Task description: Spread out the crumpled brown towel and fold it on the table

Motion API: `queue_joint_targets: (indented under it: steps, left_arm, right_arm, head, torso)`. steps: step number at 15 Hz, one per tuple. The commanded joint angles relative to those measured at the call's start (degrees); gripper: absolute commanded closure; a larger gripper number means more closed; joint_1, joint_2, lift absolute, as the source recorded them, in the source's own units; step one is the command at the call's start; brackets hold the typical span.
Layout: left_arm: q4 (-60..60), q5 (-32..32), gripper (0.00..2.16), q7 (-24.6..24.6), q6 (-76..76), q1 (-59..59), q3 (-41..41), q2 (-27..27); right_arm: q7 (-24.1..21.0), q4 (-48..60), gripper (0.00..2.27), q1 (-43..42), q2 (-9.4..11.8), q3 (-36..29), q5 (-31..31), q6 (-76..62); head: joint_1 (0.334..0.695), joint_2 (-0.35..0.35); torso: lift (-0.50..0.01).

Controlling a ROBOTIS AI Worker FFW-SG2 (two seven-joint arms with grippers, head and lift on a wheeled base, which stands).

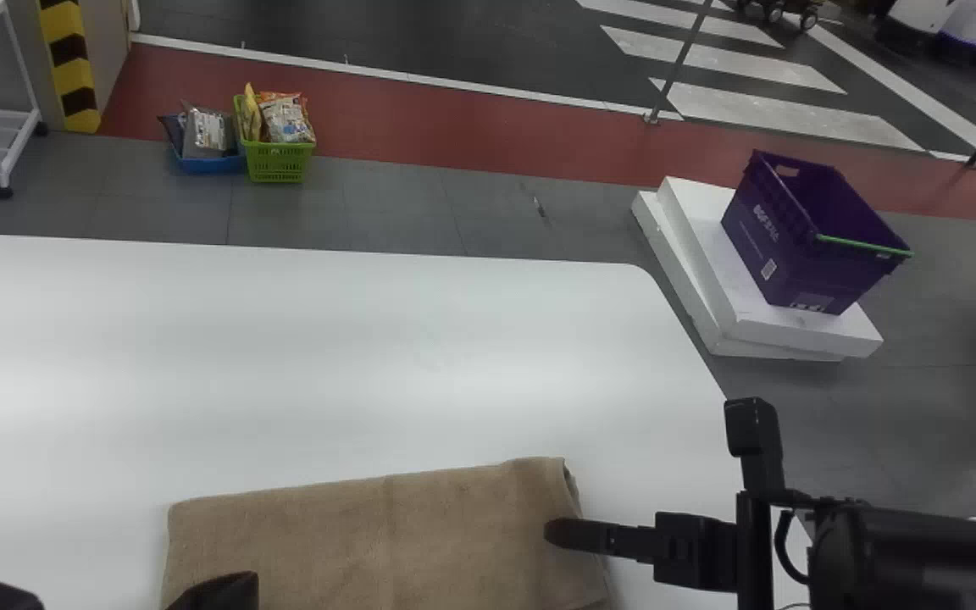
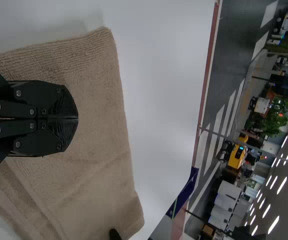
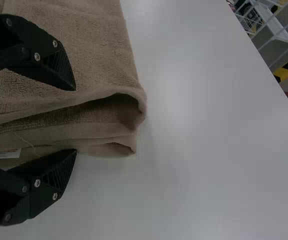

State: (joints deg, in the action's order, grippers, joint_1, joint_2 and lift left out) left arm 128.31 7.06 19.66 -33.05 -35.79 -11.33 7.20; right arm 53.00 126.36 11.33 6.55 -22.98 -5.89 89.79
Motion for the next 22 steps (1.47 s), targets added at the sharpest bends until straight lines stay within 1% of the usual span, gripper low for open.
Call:
queue_joint_targets:
  steps: [1, 3, 4, 10, 15, 16, 17, 18, 20, 21, 22]
  left_arm:
    - [-0.4, -1.0, 2.14, -0.2, 0.7, 0.1, -0.5, 0.1]
    - [-0.4, -1.2, 2.14, -0.4, 0.9, 0.0, -0.5, 0.2]
    - [-0.4, -1.3, 2.14, -0.6, 1.3, -0.2, -0.4, 0.2]
    - [-1.7, -2.9, 2.14, -1.6, 4.1, -0.6, -0.6, 0.3]
    - [-1.9, -3.9, 2.14, -1.6, 5.0, -0.6, -1.0, 0.4]
    - [-1.9, -3.9, 2.14, -1.6, 5.0, -0.6, -1.0, 0.5]
    - [-1.9, -3.9, 2.14, -1.6, 5.0, -0.5, -1.1, 0.5]
    - [-1.8, -3.9, 2.14, -1.5, 5.0, -0.5, -1.2, 0.5]
    - [-2.0, -4.1, 2.14, -1.6, 5.0, -0.2, -1.5, 0.5]
    - [-2.0, -4.1, 2.14, -1.6, 4.8, -0.1, -1.5, 0.5]
    - [-2.0, -4.1, 2.14, -1.5, 5.0, -0.1, -1.5, 0.5]
  right_arm:
    - [0.6, -0.1, 0.98, -0.3, 0.2, 0.1, 0.0, 0.3]
    - [1.5, 0.0, 1.22, -0.4, 0.3, 0.1, -0.1, 0.3]
    - [1.9, 0.0, 1.29, -0.4, 0.3, 0.1, -0.1, 0.3]
    - [4.3, 2.3, 1.33, 0.0, 0.1, -0.8, 0.0, 0.3]
    - [7.6, 12.2, 1.33, 0.1, -0.1, -1.9, 2.0, 0.3]
    - [7.7, 13.6, 1.33, -0.5, -0.2, -2.0, 3.8, 0.3]
    - [7.7, 14.4, 1.33, -1.3, -0.2, -2.0, 6.9, 0.3]
    - [7.6, 14.8, 1.33, -1.6, -0.7, -1.3, 8.7, 0.3]
    - [7.4, 15.1, 1.33, -1.6, -3.0, 1.9, 7.9, 0.3]
    - [7.1, 15.1, 1.33, -1.5, -3.5, 4.2, 7.4, 0.3]
    - [6.8, 15.1, 1.33, -1.0, -4.1, 6.5, 6.2, 0.3]
  head:
    - [0.695, -0.350]
    - [0.695, -0.350]
    - [0.695, -0.350]
    - [0.695, -0.350]
    - [0.695, -0.350]
    - [0.695, -0.350]
    - [0.695, -0.349]
    - [0.695, -0.325]
    - [0.695, -0.297]
    - [0.695, -0.283]
    - [0.695, -0.248]
  torso:
    - [-0.127]
    - [-0.127]
    - [-0.127]
    - [-0.127]
    - [-0.127]
    - [-0.127]
    - [-0.127]
    - [-0.127]
    - [-0.127]
    - [-0.127]
    - [-0.127]
